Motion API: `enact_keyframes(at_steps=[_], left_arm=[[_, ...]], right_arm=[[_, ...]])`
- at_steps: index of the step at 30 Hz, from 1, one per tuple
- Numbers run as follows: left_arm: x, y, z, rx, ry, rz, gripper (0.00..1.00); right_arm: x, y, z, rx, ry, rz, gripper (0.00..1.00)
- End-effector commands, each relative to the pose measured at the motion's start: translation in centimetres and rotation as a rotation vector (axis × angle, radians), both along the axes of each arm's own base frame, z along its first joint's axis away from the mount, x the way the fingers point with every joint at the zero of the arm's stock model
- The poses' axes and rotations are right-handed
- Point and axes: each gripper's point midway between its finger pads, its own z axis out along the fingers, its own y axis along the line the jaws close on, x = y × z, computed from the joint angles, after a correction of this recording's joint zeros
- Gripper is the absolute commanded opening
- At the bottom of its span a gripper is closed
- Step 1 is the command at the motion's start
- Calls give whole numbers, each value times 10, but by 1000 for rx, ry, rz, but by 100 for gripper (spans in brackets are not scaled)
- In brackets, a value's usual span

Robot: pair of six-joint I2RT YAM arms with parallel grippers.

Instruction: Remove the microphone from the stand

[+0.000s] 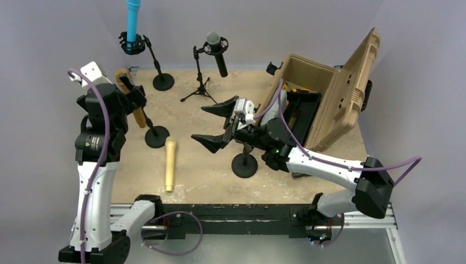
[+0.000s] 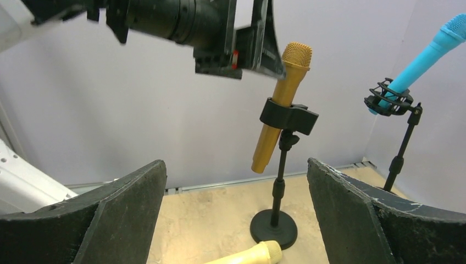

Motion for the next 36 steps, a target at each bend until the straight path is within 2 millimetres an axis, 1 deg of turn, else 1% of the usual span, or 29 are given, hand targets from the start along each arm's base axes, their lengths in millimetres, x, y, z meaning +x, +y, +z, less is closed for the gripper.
enact_keyframes(at_steps=[1, 4, 9, 13, 15, 19, 22, 25, 28, 30, 33, 34, 36], left_arm=[[-6, 13, 26, -140, -14, 169, 100], [4, 7, 35, -139, 8, 133, 100], [14, 6, 37, -133, 17, 132, 100], [25, 14, 35, -49, 43, 173, 100], [34, 14, 35, 10, 54, 180, 97], [51, 14, 39, 138, 64, 182, 83], [60, 13, 40, 189, 57, 165, 79], [64, 13, 35, 216, 69, 149, 72], [68, 10, 33, 228, 71, 123, 59], [71, 6, 33, 243, 71, 88, 50], [73, 0, 38, 260, 28, 35, 36], [74, -5, 45, 265, -7, -7, 33], [77, -16, 49, 285, -41, -92, 30]], right_arm=[[-7, -9, 25, 64, -60, 0, 97], [-8, -9, 26, 67, -63, 3, 97], [-7, -8, 24, 66, -62, 2, 97], [-7, -6, 23, 64, -60, 6, 97], [-6, -5, 22, 62, -58, 6, 97], [-5, -4, 20, 58, -52, 6, 97], [-5, -5, 20, 58, -48, 4, 97], [-6, -7, 19, 58, -44, 3, 97], [-5, -7, 18, 58, -40, 1, 97], [-5, -7, 18, 56, -39, 0, 97], [-5, -6, 18, 56, -38, -1, 97], [-5, -6, 18, 56, -38, 0, 97], [-4, -5, 17, 54, -34, 0, 97]])
